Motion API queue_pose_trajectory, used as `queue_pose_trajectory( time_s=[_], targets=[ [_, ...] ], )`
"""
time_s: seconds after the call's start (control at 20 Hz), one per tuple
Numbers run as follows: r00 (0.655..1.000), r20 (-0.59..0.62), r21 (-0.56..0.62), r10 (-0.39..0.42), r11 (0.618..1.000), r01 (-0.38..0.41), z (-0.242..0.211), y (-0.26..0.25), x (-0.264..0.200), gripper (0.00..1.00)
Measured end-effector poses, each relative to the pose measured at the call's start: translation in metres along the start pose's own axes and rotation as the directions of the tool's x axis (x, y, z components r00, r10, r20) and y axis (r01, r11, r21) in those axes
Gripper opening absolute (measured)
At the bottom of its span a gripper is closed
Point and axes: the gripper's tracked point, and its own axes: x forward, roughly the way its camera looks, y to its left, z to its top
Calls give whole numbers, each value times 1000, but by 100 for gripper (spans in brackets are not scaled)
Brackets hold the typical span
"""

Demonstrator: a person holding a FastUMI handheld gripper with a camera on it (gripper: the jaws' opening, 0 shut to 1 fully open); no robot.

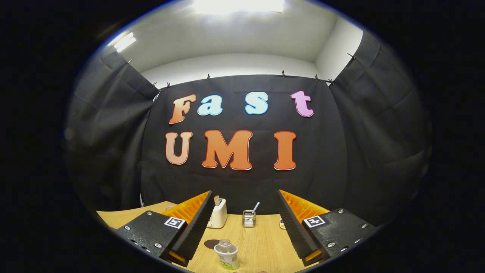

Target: Take the bottle from table, then pour the juice into the cup, finally place the bottle on the coaster

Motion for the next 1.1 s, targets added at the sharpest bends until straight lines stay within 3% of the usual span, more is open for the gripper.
queue_pose_trajectory(
  time_s=[0.3,0.8,1.1],
  targets=[
    [992,-102,94,74,993,-65,-62,17,5,98],
    [984,-171,30,57,998,-52,-144,33,6,98],
    [966,-249,61,65,997,-51,-193,42,12,98]
  ],
)
